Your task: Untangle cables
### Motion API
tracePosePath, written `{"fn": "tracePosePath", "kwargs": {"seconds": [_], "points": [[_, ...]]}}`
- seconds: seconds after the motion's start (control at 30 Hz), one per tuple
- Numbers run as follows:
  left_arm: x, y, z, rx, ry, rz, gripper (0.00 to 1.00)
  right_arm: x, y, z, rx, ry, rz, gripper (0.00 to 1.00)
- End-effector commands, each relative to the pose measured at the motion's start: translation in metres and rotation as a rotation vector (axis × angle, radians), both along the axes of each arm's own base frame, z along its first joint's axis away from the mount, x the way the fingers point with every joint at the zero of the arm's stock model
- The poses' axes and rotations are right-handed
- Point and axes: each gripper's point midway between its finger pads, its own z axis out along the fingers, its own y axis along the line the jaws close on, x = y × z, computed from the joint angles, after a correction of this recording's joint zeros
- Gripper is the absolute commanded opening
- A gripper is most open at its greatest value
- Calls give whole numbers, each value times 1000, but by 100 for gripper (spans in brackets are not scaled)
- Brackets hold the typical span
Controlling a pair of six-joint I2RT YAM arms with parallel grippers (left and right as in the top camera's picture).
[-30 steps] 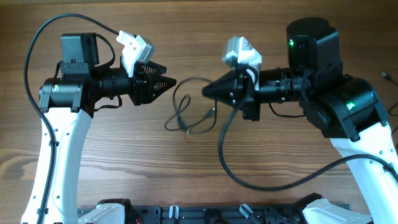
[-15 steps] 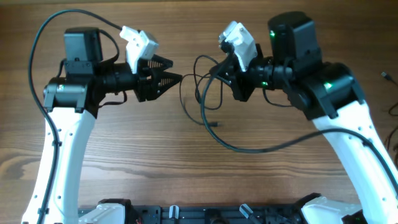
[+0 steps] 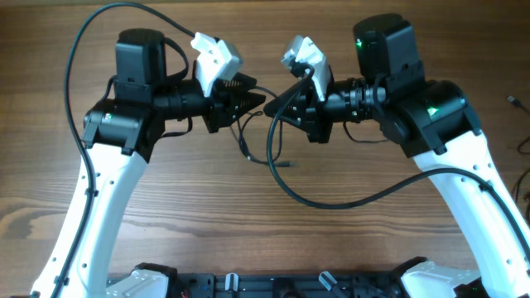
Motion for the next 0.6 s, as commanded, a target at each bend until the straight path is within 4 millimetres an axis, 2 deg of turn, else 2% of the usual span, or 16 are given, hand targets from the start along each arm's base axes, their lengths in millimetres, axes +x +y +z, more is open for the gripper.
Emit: {"fn": "tracePosePath", "kwargs": {"seconds": [0.0, 0.1, 0.17, 0.23, 0.4, 0.47, 0.57], "points": [[6, 2, -7, 30, 4, 36, 6, -13, 5, 18, 65, 7, 67, 4], [14, 7, -11, 55, 16, 92, 4, -7, 2, 13, 36, 1, 31, 4], [23, 17, -14, 89, 5, 154, 4, 9, -7, -1, -45, 10, -84, 4], [33, 30, -14, 113, 2, 234, 4, 16, -15, -12, -106, 24, -154, 4], [55, 86, -1, 148, -19, 506, 4, 21, -32, -32, -219, 49, -237, 4], [57, 117, 11, 148, -38, 627, 4, 20, -35, -36, -238, 60, -245, 4], [50, 148, 28, 145, -75, 725, 4, 19, -36, -38, -246, 68, -246, 4]]}}
